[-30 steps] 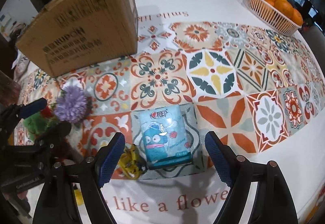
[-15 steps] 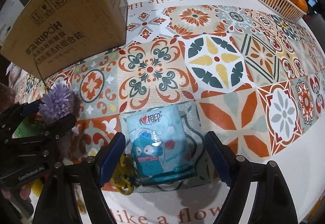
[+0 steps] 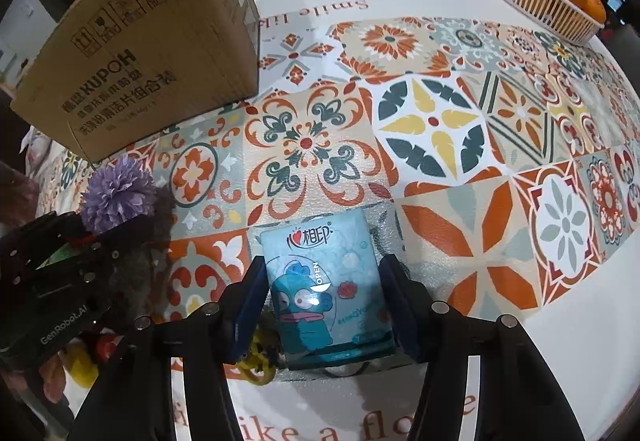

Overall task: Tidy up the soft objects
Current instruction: 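Close the left tool on the purple flower while the right tool grips the tissue pack, then carry the purple flower and tissue pack over the box with both tools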

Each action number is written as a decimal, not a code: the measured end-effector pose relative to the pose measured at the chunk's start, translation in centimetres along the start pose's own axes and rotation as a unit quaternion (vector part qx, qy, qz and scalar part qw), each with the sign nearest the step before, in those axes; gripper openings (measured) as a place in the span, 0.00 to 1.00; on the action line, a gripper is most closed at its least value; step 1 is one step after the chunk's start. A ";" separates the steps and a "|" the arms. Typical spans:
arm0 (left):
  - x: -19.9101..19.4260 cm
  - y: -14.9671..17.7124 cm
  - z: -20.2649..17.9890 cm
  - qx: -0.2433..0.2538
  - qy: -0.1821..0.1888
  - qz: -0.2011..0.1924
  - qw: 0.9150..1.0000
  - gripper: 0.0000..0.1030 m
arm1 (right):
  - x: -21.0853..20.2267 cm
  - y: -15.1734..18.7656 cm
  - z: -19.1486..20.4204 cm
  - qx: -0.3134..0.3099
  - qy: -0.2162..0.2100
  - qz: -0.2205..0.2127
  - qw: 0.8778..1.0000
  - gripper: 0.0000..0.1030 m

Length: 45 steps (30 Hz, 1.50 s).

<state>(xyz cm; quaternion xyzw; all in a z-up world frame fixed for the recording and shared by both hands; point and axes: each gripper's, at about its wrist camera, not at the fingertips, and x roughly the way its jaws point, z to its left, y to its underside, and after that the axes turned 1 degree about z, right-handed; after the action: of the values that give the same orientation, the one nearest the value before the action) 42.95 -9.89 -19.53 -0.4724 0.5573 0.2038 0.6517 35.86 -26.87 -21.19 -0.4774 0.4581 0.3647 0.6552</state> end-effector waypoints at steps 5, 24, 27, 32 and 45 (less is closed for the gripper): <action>-2.0 0.3 -0.2 -0.006 -0.002 -0.025 1.000 0.36 | -2.0 0.1 0.2 -0.006 -0.002 -0.026 1.000 0.56; -12.6 1.4 0.8 -0.067 0.019 -0.140 0.988 0.36 | -12.0 -0.7 3.9 -0.053 -0.054 -0.143 0.987 0.56; -14.0 1.1 1.0 -0.070 0.022 -0.154 0.985 0.36 | -13.1 -1.0 4.4 -0.059 -0.064 -0.158 0.984 0.56; -15.8 0.2 1.8 -0.081 0.026 -0.173 0.981 0.36 | -15.0 -1.8 5.4 -0.066 -0.079 -0.184 0.978 0.56; -17.7 -3.9 4.3 -0.084 0.027 -0.202 0.975 0.36 | -18.0 -6.5 7.8 -0.079 -0.110 -0.236 0.962 0.56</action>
<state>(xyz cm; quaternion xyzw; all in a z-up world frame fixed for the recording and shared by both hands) 43.12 -3.54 -2.04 -0.6336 0.4486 0.1006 0.6223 38.09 -21.91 -1.27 -0.5788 0.2272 0.2850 0.7295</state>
